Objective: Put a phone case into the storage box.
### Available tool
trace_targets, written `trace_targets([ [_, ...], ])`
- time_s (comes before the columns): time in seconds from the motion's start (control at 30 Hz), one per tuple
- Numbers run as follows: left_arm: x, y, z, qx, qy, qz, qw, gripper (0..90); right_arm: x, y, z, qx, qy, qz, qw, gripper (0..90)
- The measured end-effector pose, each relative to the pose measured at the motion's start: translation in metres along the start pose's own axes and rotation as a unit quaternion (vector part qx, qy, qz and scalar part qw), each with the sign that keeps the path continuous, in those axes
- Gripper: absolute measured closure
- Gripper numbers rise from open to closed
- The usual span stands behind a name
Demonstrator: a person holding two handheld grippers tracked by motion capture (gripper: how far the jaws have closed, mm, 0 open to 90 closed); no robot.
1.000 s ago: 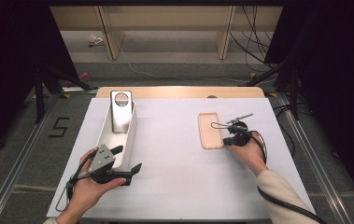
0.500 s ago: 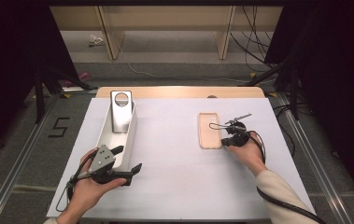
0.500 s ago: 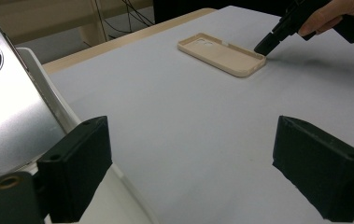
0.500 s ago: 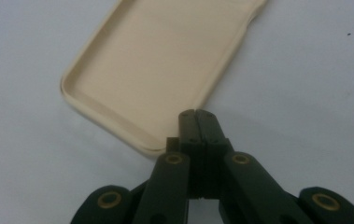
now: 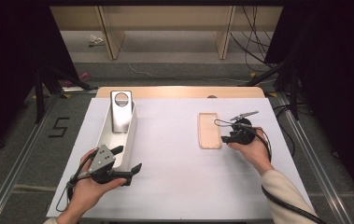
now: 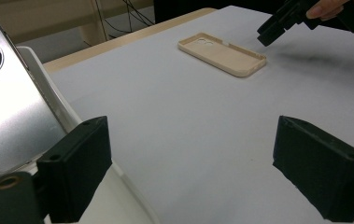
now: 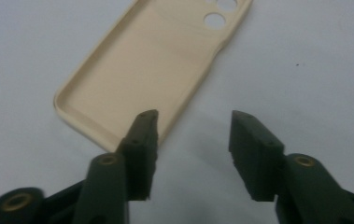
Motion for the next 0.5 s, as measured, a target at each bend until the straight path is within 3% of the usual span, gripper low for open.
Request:
trace_targets([
  [0.1,0.000,0.000,0.000,0.000,0.001,0.000,1.0000,11.1,0.001,-0.005,-0.001,-0.008,-0.026,-0.003,0.9996,37.1],
  [0.17,0.000,0.000,0.000,0.000,0.001,0.000,1.0000,11.1,0.001,-0.007,-0.002,-0.018,-0.041,-0.001,0.9990,33.3],
  [0.33,0.000,0.000,0.000,0.000,0.002,0.000,1.0000,11.2,0.004,-0.010,0.002,-0.016,-0.077,0.010,0.9969,26.9],
  [0.4,0.000,0.000,0.000,-0.001,0.001,0.000,1.0000,11.3,0.005,-0.010,0.006,-0.027,-0.105,0.020,0.9939,21.2],
  [0.5,0.000,-0.001,0.000,-0.001,0.001,-0.001,1.0000,11.3,0.007,-0.008,0.011,-0.034,-0.144,0.032,0.9884,20.7],
])
Point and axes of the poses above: each handheld gripper's, and its own axes: y roughly forward along the jaws, x roughly out of its top, z roughly to its left, the point moved 3 cm from there along y, roughly forward along the jaws, and after that the axes turned 11 degrees about x, right-handed, at the moved point
